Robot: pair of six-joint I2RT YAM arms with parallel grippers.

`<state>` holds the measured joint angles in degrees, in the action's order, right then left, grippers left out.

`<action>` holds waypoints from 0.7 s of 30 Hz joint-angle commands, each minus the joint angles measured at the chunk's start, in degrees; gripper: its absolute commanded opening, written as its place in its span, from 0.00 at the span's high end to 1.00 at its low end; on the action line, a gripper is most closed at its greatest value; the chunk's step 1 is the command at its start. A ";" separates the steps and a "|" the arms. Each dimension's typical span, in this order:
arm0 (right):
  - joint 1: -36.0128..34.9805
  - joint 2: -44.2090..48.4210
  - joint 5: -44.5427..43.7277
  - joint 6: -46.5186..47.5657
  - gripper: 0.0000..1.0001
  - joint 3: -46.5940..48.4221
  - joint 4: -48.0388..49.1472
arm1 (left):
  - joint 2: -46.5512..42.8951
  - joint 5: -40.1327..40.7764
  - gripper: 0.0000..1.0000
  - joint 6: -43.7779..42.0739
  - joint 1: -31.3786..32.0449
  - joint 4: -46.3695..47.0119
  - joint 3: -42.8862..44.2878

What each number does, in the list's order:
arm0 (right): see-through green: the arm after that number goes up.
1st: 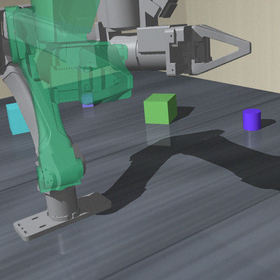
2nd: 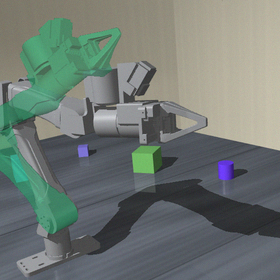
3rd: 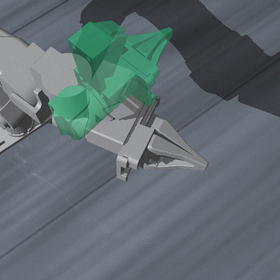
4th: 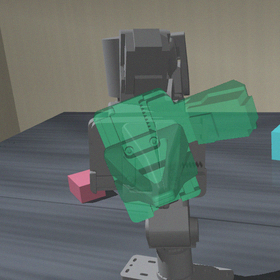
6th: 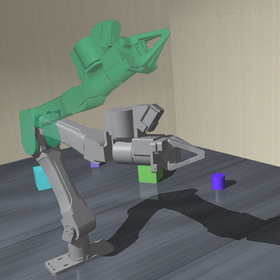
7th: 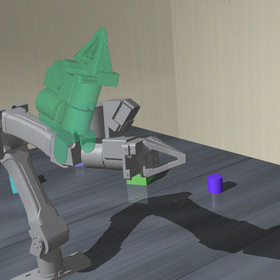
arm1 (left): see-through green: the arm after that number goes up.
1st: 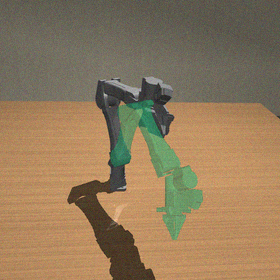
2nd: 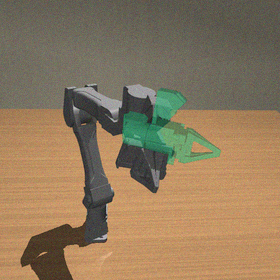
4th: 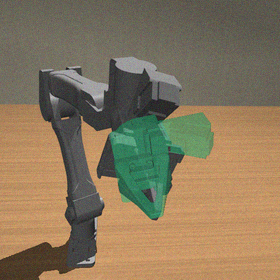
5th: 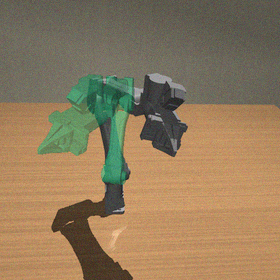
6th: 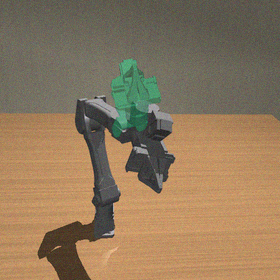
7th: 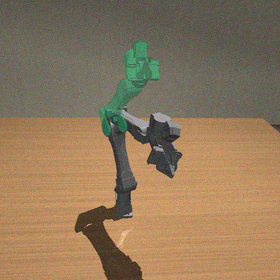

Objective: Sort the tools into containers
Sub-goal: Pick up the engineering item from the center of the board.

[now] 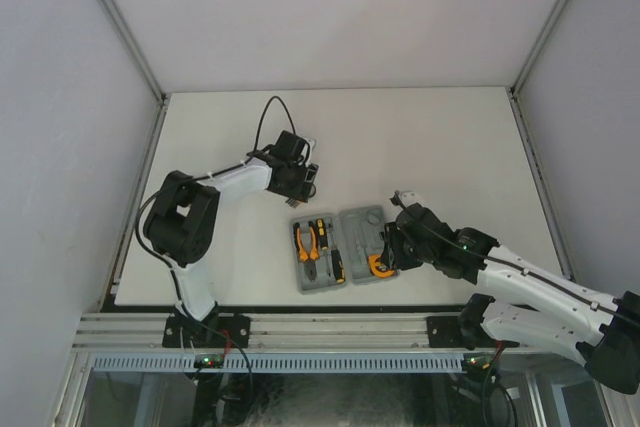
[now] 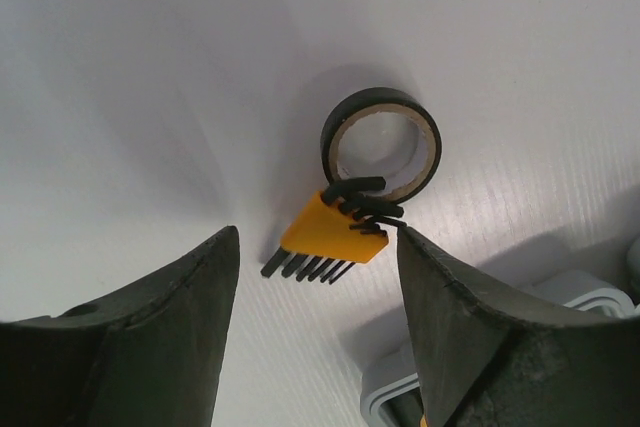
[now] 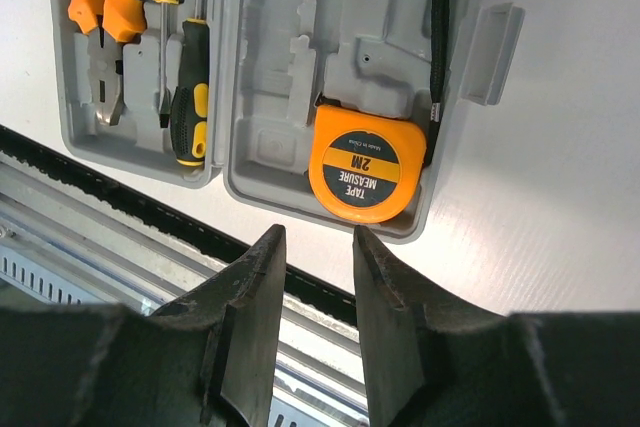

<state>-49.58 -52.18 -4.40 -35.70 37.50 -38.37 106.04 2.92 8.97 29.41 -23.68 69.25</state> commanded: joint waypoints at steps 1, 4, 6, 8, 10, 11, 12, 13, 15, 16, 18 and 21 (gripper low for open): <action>-0.24 0.03 0.42 0.47 0.67 0.21 1.43 | 1.21 -2.08 0.31 -1.59 -0.70 0.05 3.25; -0.19 0.06 0.64 0.33 0.67 0.25 1.54 | 1.76 -2.18 0.32 -1.79 -1.00 0.04 3.26; -0.31 0.09 0.68 0.13 0.67 0.21 1.54 | 2.02 -1.99 0.34 -1.82 -1.10 0.04 3.21; -0.37 0.14 0.65 -0.02 0.67 0.23 1.54 | 2.07 -2.29 0.36 -1.84 -1.15 0.08 3.19; -0.53 0.24 0.63 -0.15 0.67 0.24 1.46 | 1.92 -2.85 0.42 -1.73 -1.11 0.21 3.25; -0.66 0.35 0.63 -0.30 0.67 0.28 1.46 | 1.77 -2.91 0.44 -1.68 -1.11 0.28 3.16; -0.75 0.33 0.67 -0.36 0.67 0.30 1.46 | 1.58 -2.99 0.45 -1.60 -1.11 0.34 3.02; -0.78 0.43 0.55 -0.49 0.67 0.25 1.46 | 1.21 -3.07 0.46 -1.54 -1.11 0.53 2.77; -0.94 0.58 0.48 -0.75 0.67 0.28 1.46 | 0.69 -3.65 0.51 -1.22 -1.11 0.88 2.30; -1.00 0.66 0.41 -0.85 0.67 0.25 1.41 | 0.31 -3.97 0.53 -1.09 -1.11 1.06 2.04; -1.10 0.89 0.18 -1.05 0.67 0.42 1.09 | -0.48 -4.31 0.55 -0.71 -1.11 1.33 1.54; -1.54 1.55 -1.12 -1.44 0.67 0.92 0.23 | -2.70 -4.07 0.55 0.10 -1.11 1.47 0.71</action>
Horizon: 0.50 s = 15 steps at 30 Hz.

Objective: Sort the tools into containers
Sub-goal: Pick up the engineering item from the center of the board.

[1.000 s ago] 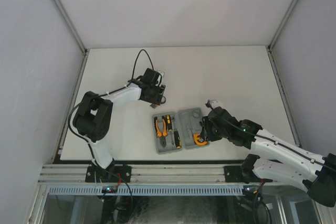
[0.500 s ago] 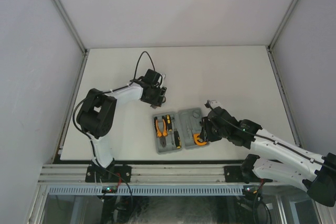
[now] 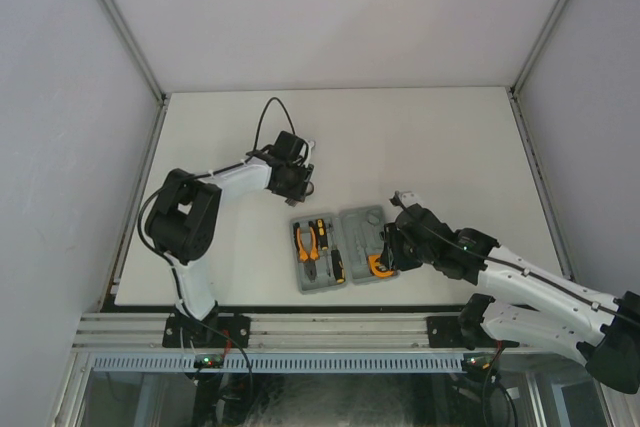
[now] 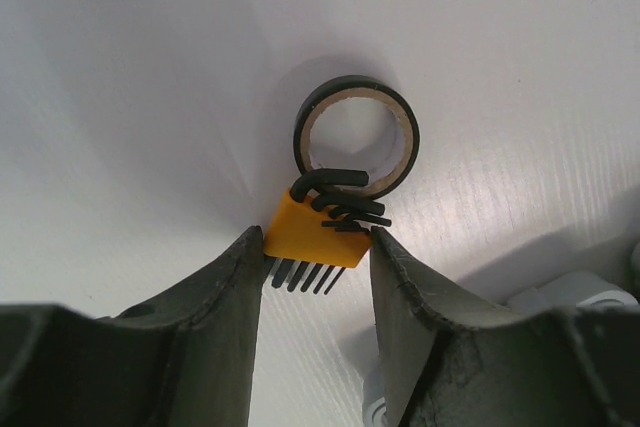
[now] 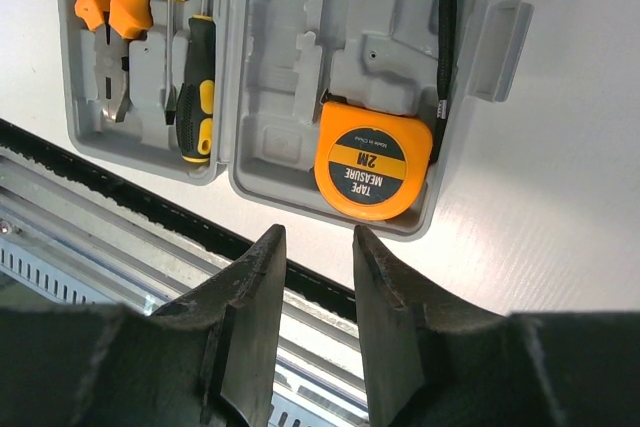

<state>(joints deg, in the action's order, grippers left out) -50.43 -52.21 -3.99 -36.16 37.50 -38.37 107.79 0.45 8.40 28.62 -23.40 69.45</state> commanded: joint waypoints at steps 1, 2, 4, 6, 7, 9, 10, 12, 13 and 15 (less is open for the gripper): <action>-0.71 1.91 -2.00 -1.07 0.67 0.94 0.08 | -5.33 -1.59 0.56 0.94 -0.25 1.16 0.21; -0.72 2.36 -2.30 -1.24 0.67 0.97 -0.09 | -6.36 -1.50 0.56 1.27 -0.13 1.16 -0.04; -0.72 3.32 -3.06 -1.52 0.67 1.00 -0.29 | -8.58 -0.71 0.56 1.54 0.45 1.08 -0.63; -0.70 3.98 -3.75 -1.84 0.67 0.92 -0.54 | -10.47 0.27 0.56 1.68 1.43 0.49 -0.81; -0.71 4.31 -4.09 -2.00 0.67 0.91 -0.63 | -11.29 0.84 0.56 1.65 1.97 0.09 -0.76; -0.69 4.92 -4.84 -2.36 0.67 0.98 -0.93 | -12.66 1.49 0.56 1.86 3.15 -0.67 -0.60; -0.69 5.34 -5.21 -2.67 0.67 0.94 -1.06 | -13.26 1.57 0.56 2.01 3.87 -0.82 -0.56; -0.71 6.26 -6.16 -3.14 0.67 0.98 -1.46 | -14.20 2.33 0.57 1.98 5.70 -1.19 -0.42; -0.71 6.77 -6.65 -3.35 0.67 0.92 -1.71 | -14.60 2.92 0.57 2.03 6.78 -1.62 -0.29; -0.72 7.83 -7.83 -3.98 0.67 0.94 -2.24 | -15.04 3.52 0.58 2.27 9.01 -2.18 0.10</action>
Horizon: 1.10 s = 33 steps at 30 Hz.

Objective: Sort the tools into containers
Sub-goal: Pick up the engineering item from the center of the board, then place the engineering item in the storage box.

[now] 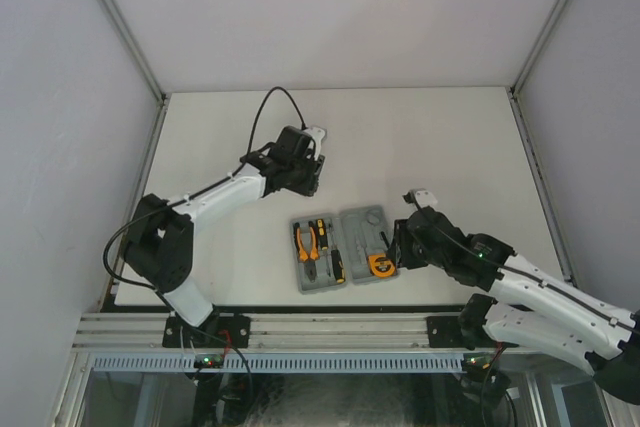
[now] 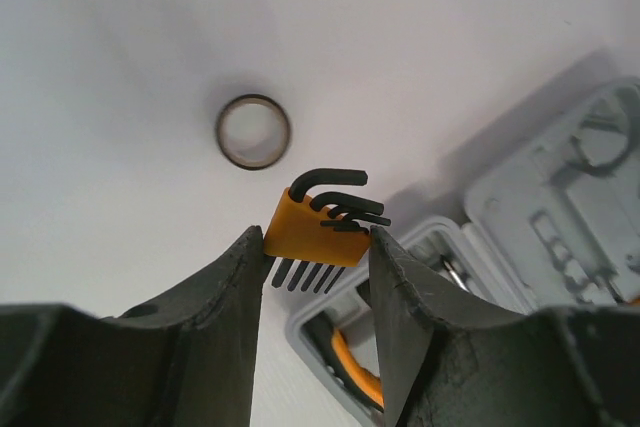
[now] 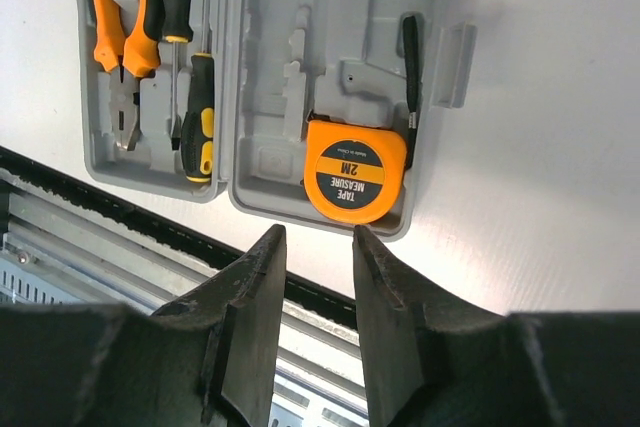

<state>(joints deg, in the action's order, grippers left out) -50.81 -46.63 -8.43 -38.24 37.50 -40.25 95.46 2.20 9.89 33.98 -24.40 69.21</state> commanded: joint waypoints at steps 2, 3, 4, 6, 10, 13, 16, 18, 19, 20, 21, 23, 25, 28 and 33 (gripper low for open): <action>-0.30 3.34 -4.85 -2.56 0.67 0.99 -0.89 | -3.20 2.23 0.58 1.37 5.99 -1.38 0.48; -0.27 3.88 -5.53 -3.00 0.67 0.97 -1.11 | -3.29 2.34 0.58 1.93 7.05 -1.43 0.60; -0.31 4.45 -6.11 -3.56 0.67 0.93 -1.33 | -3.34 2.72 0.59 2.90 8.18 -1.35 0.70; -0.26 5.84 -7.33 -4.57 0.67 0.92 -1.77 | -3.23 3.59 0.59 5.33 10.50 -1.35 1.03; -0.26 7.96 -9.93 -7.22 0.67 0.91 -3.27 | -3.32 7.15 0.59 12.53 14.65 -0.72 1.52; -0.26 10.19 -11.73 -9.19 0.67 0.43 -4.41 | -3.61 10.99 0.60 19.56 17.62 -0.14 1.49; -0.26 12.67 -13.11 -11.15 0.67 -0.28 -5.45 | -3.31 14.14 0.60 29.05 19.36 -0.13 0.97; -0.28 14.48 -14.03 -12.28 0.67 -0.59 -6.30 | -2.99 15.05 0.60 35.99 19.90 0.28 -0.14; -0.26 15.49 -14.41 -12.70 0.67 -0.58 -6.71 | -2.61 15.64 0.60 38.77 20.20 0.20 -0.59; -0.28 16.38 -14.74 -13.02 0.67 -0.60 -7.12 | -2.18 15.97 0.60 41.38 20.37 0.15 -0.92; -0.22 17.20 -15.03 -13.08 0.67 -0.66 -7.54 | -1.82 16.06 0.60 43.80 20.49 0.21 -1.27; -0.26 18.65 -15.39 -13.18 0.67 -0.82 -8.37 | -0.71 16.13 0.60 47.66 20.76 0.79 -1.72; -0.26 20.17 -15.77 -13.05 0.67 -0.99 -9.12 | 0.58 15.61 0.60 50.49 20.99 1.71 -1.67; -0.26 21.76 -16.13 -12.76 0.67 -1.15 -10.34 | 2.58 15.26 0.60 54.22 21.29 2.03 -1.17; -0.26 23.94 -16.29 -12.37 0.67 -1.48 -10.82 | 5.35 14.35 0.59 58.74 22.06 2.19 -0.85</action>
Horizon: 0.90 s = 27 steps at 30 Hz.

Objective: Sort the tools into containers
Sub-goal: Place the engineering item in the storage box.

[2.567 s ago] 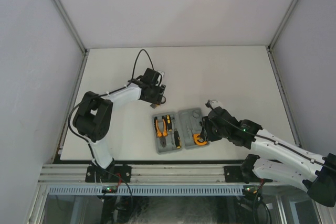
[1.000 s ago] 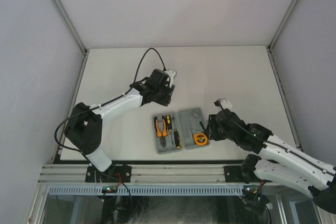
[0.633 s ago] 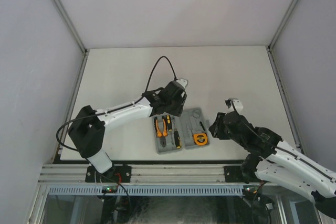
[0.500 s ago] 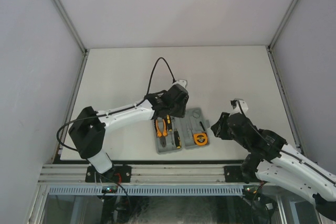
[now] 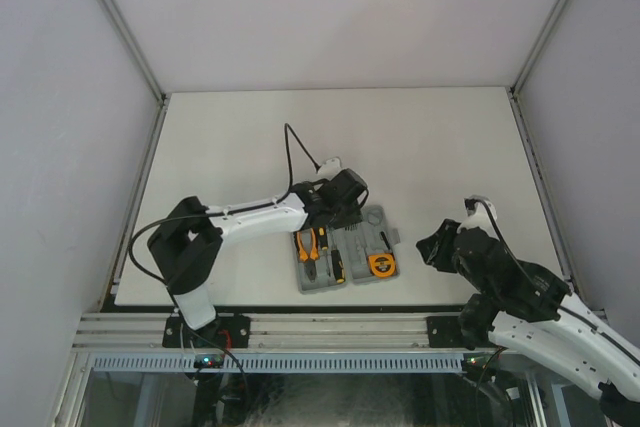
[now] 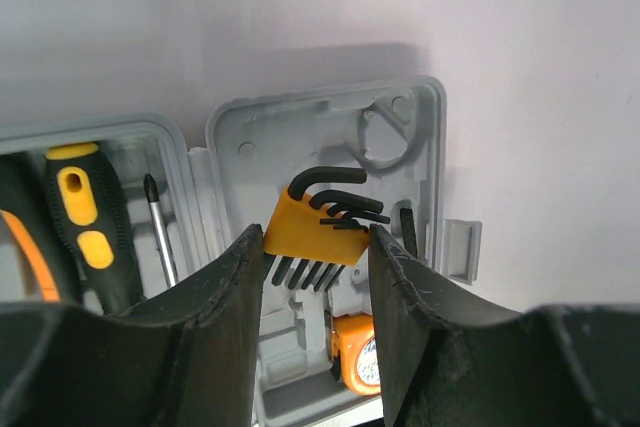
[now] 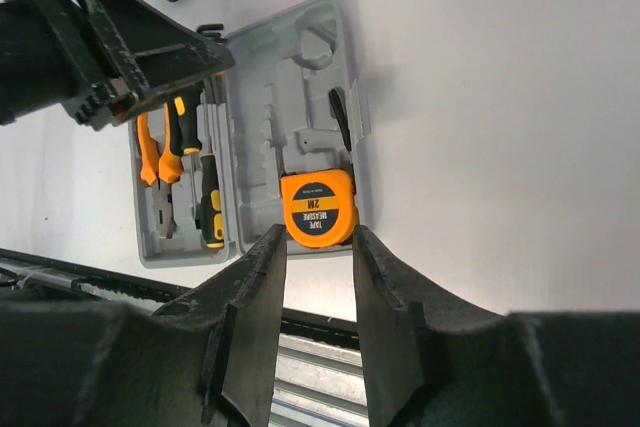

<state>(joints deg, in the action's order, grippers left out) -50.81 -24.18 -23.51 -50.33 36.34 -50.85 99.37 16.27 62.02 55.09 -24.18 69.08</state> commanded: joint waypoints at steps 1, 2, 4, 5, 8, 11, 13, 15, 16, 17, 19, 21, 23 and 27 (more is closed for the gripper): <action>-0.24 1.77 -1.12 -0.22 0.67 -0.45 -0.07 | 1.90 0.36 0.59 7.12 1.09 1.53 -0.44; -0.18 1.94 -1.04 -0.15 0.67 -0.52 -0.04 | 2.21 0.67 0.59 7.53 1.29 0.84 -0.22; -0.23 1.98 -0.97 0.07 0.67 -0.63 0.13 | 2.76 1.58 0.58 8.27 1.50 -0.25 -0.01; -0.21 1.95 -0.89 0.14 0.67 -0.57 0.20 | 2.92 2.04 0.57 8.74 1.48 -0.67 -0.08; -0.24 2.03 -0.62 0.54 0.68 -0.57 0.33 | 3.36 2.83 0.55 10.05 1.51 -1.49 -0.09; -0.18 2.34 -0.57 0.69 0.67 -0.57 0.34 | 3.70 2.97 0.53 11.38 1.45 -1.65 -0.49; -0.25 2.47 -0.45 0.71 0.67 -0.64 0.37 | 3.91 3.14 0.52 12.24 1.51 -1.49 -0.94; -0.25 2.42 -0.36 0.70 0.67 -0.57 0.40 | 4.10 3.28 0.51 12.78 1.51 -1.48 -1.09; -0.21 2.39 -0.27 0.75 0.68 -0.59 0.32 | 4.20 3.44 0.50 12.98 1.51 -1.42 -1.06; -0.21 2.27 -0.17 0.78 0.67 -0.62 0.35 | 4.30 3.56 0.49 13.14 1.47 -1.31 -1.06; -0.30 2.01 0.16 0.84 0.67 -0.57 0.47 | 4.42 3.76 0.42 13.43 1.42 -1.30 -0.98; -0.33 1.72 0.38 0.84 0.67 -0.58 0.48 | 4.59 3.83 0.37 13.80 1.34 -1.30 -1.05; -0.35 1.53 0.68 1.00 0.67 -0.57 0.54 | 4.52 3.85 0.34 14.20 1.27 -1.32 -1.29; -0.35 1.04 0.75 1.01 0.68 -0.64 0.54 | 3.70 4.30 0.33 13.55 1.25 -1.22 -1.23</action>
<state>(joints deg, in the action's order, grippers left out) -50.81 -22.44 -23.05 -50.04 35.70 -51.18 103.83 18.09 75.05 56.47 -25.41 69.08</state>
